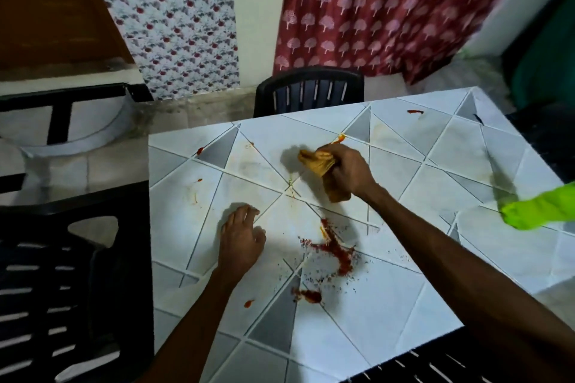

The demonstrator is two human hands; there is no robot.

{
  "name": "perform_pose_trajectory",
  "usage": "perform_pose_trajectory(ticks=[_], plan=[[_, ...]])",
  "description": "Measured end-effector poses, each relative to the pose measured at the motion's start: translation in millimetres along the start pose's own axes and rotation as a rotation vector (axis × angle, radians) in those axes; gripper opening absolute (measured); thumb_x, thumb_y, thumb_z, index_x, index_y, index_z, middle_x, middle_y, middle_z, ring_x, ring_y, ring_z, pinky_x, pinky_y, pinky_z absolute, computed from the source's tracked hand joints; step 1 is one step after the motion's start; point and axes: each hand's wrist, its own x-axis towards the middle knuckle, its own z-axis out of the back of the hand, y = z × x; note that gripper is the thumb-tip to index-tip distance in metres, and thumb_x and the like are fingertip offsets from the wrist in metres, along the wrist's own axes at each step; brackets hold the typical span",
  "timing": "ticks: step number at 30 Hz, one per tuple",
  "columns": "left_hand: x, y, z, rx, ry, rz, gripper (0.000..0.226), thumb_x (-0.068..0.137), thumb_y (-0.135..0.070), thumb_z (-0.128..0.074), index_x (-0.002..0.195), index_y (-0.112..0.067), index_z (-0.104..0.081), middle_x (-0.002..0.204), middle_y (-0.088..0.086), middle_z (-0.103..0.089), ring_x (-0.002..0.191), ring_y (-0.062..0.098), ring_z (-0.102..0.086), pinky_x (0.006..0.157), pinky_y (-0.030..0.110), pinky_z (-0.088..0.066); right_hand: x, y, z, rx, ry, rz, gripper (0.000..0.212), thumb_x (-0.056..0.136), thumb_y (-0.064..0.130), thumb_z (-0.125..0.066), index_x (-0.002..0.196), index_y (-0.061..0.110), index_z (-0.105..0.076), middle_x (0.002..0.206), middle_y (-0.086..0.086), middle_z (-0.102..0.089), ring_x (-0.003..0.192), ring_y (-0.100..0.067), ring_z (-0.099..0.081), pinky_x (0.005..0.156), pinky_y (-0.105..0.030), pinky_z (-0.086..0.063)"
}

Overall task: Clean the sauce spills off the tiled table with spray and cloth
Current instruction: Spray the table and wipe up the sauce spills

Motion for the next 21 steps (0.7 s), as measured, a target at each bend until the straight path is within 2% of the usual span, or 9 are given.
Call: perform_pose_trajectory(ticks=[3,6,9,11,13,14,17,21], plan=[[20,-1,-10,0.041,0.061,-0.023,0.047,0.079,-0.028,-0.061,0.124,-0.012,-0.061,0.129,0.009,-0.059,0.120,0.030,-0.053,0.099,0.044,-0.043,38,-22,13,-0.110,0.006,-0.160,0.041,0.076,0.020,-0.056,0.113,0.032,-0.069,0.115,-0.001,-0.072,0.106,-0.030,-0.066,0.084,-0.041,-0.054],[36,-1,-22,0.062,0.113,-0.051,0.052,0.076,-0.034,-0.064,0.124,-0.013,-0.061,0.129,0.008,-0.059,0.120,0.030,-0.054,0.098,0.047,-0.044,65,-51,10,-0.226,0.058,-0.268,0.044,0.085,0.012,-0.060,0.123,0.033,-0.065,0.122,-0.003,-0.067,0.112,-0.032,-0.062,0.085,-0.037,-0.048],[42,-4,-26,0.084,0.111,-0.033,0.048,0.073,-0.026,-0.068,0.119,-0.014,-0.062,0.124,0.005,-0.060,0.116,0.027,-0.054,0.094,0.045,-0.046,68,-65,-6,-0.255,0.117,-0.324,0.050,0.090,0.015,-0.056,0.137,0.031,-0.058,0.136,-0.006,-0.063,0.124,-0.033,-0.057,0.098,-0.039,-0.045],[42,-2,-26,0.084,0.110,-0.040,0.046,0.074,-0.020,-0.067,0.120,-0.014,-0.062,0.124,0.005,-0.059,0.116,0.027,-0.054,0.095,0.044,-0.046,56,-59,-22,-0.218,0.210,-0.281,0.046,0.092,0.024,-0.057,0.138,0.031,-0.057,0.139,-0.006,-0.061,0.125,-0.031,-0.058,0.099,-0.033,-0.044],[42,3,-27,0.086,0.112,-0.068,0.047,0.076,-0.015,-0.067,0.122,-0.013,-0.061,0.126,0.007,-0.058,0.118,0.029,-0.053,0.097,0.046,-0.046,37,-50,-43,-0.215,0.281,-0.168,0.049,0.087,0.048,-0.059,0.135,0.040,-0.056,0.141,0.002,-0.060,0.121,-0.029,-0.061,0.100,-0.037,-0.050],[42,4,-27,0.080,0.116,-0.080,0.047,0.075,-0.013,-0.067,0.122,-0.012,-0.061,0.126,0.008,-0.058,0.118,0.030,-0.053,0.097,0.047,-0.047,25,-47,-54,-0.203,0.299,-0.131,0.052,0.083,0.053,-0.061,0.134,0.045,-0.053,0.141,0.005,-0.060,0.118,-0.029,-0.063,0.097,-0.040,-0.053],[37,6,-25,0.051,0.112,-0.092,0.045,0.076,-0.007,-0.065,0.120,-0.008,-0.061,0.125,0.012,-0.059,0.117,0.032,-0.054,0.097,0.048,-0.047,-18,-30,-82,-0.203,0.347,-0.060,0.052,0.084,0.040,-0.069,0.133,0.046,-0.055,0.137,0.004,-0.060,0.113,-0.027,-0.063,0.091,-0.036,-0.052],[17,2,-24,0.021,0.099,-0.105,0.043,0.079,-0.002,-0.058,0.121,-0.005,-0.062,0.124,0.014,-0.060,0.118,0.034,-0.054,0.100,0.046,-0.045,-78,-13,-105,-0.272,0.381,0.045,0.051,0.091,0.028,-0.063,0.139,0.041,-0.051,0.148,0.006,-0.049,0.118,-0.028,-0.056,0.088,-0.041,-0.054]])
